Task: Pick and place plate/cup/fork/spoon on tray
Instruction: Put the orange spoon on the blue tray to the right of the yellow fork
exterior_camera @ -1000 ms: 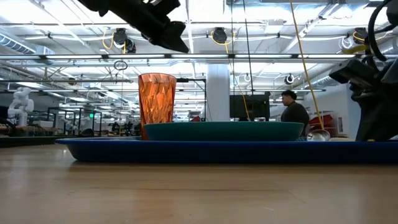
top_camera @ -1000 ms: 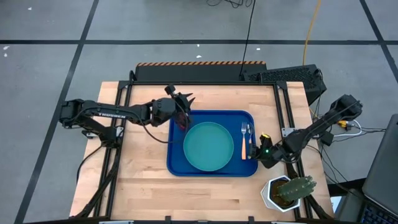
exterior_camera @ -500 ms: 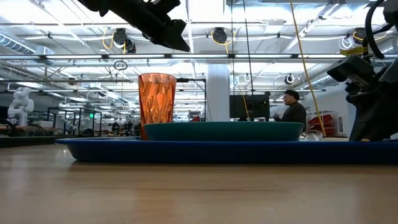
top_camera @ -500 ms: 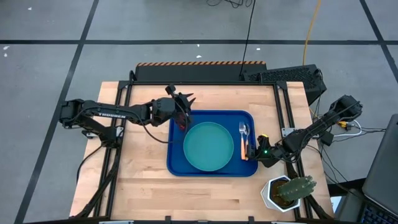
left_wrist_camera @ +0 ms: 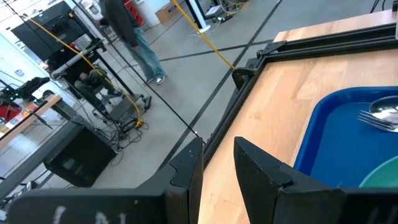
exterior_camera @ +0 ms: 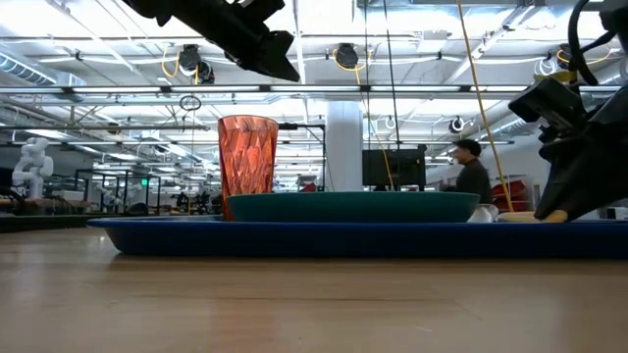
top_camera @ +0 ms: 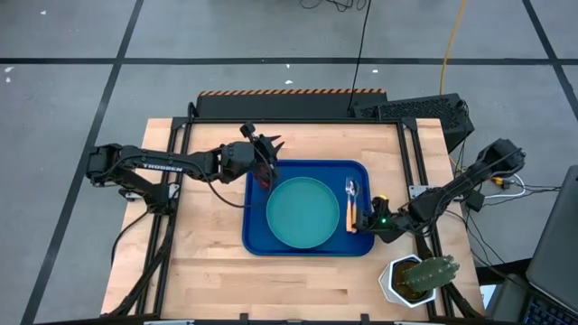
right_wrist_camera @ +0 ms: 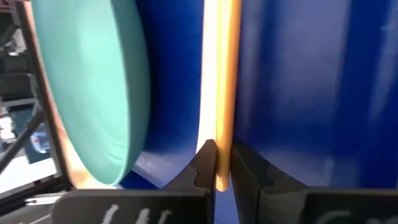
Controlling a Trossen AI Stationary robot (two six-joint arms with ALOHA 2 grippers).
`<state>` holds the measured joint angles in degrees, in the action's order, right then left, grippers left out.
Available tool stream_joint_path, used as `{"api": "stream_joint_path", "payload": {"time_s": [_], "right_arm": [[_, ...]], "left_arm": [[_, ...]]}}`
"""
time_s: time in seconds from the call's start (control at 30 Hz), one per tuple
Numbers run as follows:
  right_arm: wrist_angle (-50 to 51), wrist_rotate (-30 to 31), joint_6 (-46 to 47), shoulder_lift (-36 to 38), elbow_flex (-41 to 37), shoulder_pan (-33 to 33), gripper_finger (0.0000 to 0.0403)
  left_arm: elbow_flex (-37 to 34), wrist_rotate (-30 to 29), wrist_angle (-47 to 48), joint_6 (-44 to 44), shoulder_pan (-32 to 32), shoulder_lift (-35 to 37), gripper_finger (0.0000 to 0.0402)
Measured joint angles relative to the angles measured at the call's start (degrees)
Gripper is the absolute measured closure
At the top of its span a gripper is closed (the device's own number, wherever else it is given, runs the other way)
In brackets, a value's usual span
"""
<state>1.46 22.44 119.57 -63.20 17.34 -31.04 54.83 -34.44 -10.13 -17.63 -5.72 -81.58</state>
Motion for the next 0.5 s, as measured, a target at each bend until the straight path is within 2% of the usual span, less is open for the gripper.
{"api": "stream_joint_path", "payload": {"time_s": [0.27,0.5], "right_arm": [[-7.7,-0.1,-1.0,-5.1,0.0,0.3,0.0390],[-6.9,0.0,-4.4,-0.6,0.0,0.3,0.0390]], "left_arm": [[0.0,0.0,0.0,0.0,0.0,0.0,0.0307],[0.0,0.1,0.0,0.1,0.0,0.0,0.0307]]}}
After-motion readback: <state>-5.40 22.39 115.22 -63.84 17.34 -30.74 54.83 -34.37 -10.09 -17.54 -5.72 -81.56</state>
